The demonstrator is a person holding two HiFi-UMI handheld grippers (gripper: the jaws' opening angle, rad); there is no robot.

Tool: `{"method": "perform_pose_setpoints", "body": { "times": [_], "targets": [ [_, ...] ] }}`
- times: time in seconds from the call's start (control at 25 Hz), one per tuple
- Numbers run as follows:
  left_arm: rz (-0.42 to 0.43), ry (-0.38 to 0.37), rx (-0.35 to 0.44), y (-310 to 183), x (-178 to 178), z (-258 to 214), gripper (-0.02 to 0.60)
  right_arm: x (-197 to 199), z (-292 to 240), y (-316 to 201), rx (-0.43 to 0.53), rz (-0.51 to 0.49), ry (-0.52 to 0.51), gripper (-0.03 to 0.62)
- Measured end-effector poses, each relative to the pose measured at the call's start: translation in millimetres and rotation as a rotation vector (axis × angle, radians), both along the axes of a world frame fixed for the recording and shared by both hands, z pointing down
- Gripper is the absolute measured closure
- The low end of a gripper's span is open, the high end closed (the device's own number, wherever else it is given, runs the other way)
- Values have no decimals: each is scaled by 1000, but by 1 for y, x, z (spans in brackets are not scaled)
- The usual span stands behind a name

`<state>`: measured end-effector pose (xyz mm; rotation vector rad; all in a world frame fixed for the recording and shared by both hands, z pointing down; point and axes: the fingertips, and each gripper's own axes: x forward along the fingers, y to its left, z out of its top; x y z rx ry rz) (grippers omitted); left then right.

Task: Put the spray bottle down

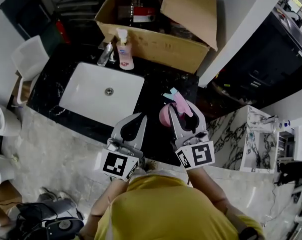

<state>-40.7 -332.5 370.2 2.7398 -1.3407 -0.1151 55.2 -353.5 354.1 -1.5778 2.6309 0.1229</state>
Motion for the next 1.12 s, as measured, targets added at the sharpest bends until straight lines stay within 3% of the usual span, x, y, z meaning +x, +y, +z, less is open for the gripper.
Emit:
{"method": "perform_pose_setpoints", "body": {
  "times": [1.12],
  "targets": [
    [22, -29, -86, -95, 10, 49, 583, 9, 52, -142, 2, 52, 4, 445]
  ]
}}
